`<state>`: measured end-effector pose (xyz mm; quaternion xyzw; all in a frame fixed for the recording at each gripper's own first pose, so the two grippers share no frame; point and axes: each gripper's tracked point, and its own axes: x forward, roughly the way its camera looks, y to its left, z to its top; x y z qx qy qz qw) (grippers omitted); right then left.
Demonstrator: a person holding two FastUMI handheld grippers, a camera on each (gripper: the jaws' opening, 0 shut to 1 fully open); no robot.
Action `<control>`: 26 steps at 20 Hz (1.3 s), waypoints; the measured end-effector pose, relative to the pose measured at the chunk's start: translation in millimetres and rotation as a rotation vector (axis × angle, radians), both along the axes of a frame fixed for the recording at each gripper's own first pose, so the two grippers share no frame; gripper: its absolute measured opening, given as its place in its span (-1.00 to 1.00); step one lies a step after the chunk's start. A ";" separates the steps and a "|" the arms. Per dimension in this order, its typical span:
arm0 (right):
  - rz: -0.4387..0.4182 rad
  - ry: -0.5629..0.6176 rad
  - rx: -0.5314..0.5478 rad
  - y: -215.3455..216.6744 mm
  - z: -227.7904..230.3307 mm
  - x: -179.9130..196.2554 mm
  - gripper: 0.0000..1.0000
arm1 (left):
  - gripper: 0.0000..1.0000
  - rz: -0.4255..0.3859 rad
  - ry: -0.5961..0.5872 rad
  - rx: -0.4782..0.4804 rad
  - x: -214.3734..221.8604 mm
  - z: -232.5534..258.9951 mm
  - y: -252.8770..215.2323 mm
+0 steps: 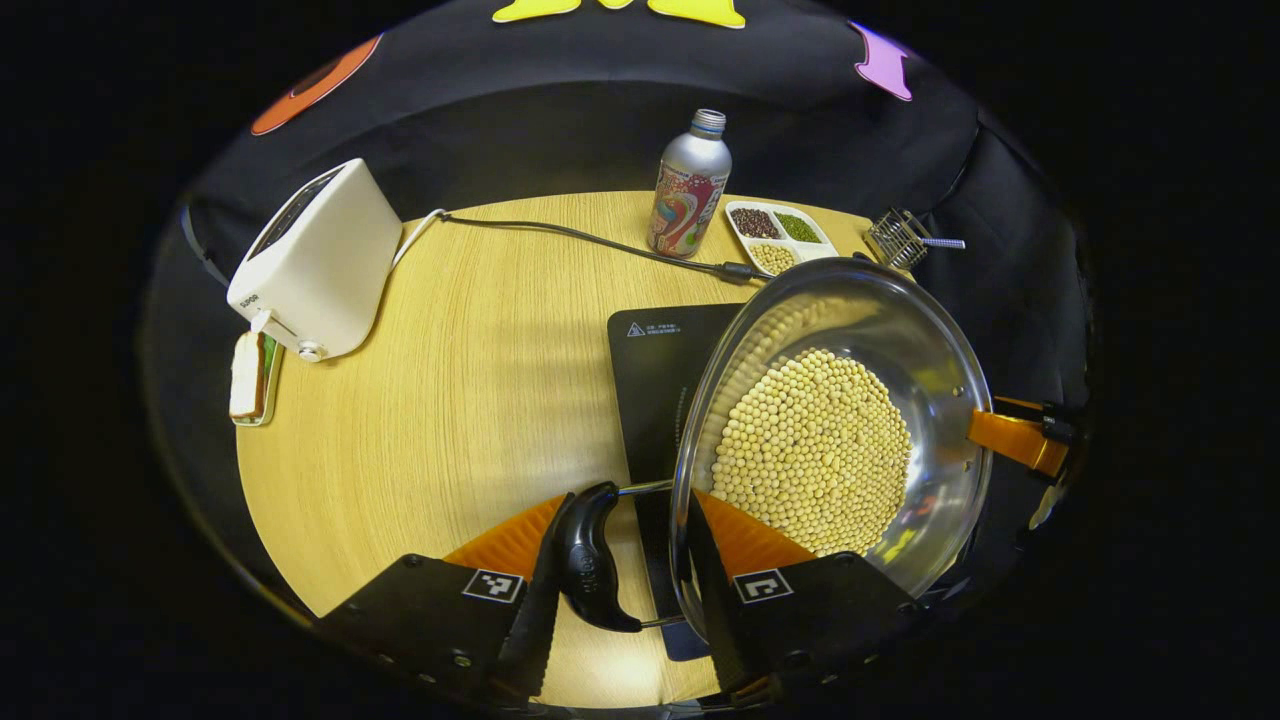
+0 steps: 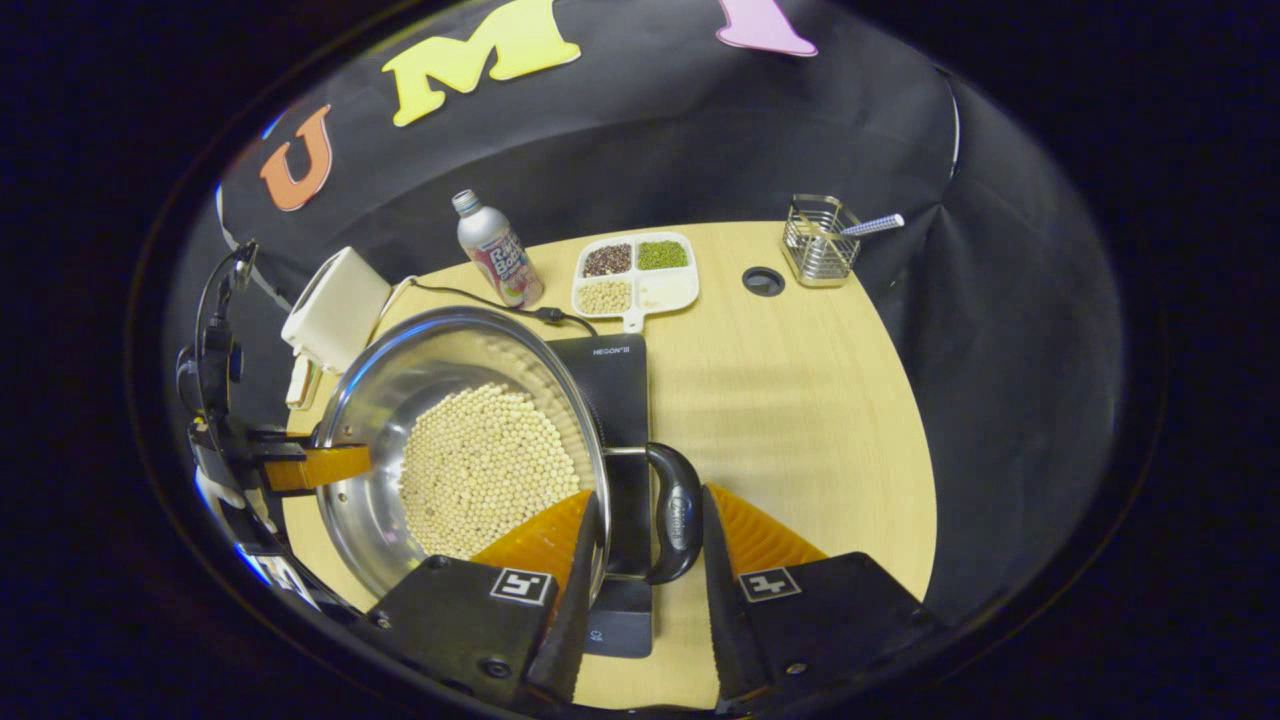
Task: First push the handle of the pot to place it horizontally, then grasp the pot with both hands and set it on the induction cooktop.
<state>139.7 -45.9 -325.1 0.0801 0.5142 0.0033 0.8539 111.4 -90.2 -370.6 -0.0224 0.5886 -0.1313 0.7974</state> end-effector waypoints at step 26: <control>0.037 0.005 0.006 -0.6 -18.3 31.2 0.08 | 0.23 0.028 0.021 -0.004 18.3 -20.7 -3.3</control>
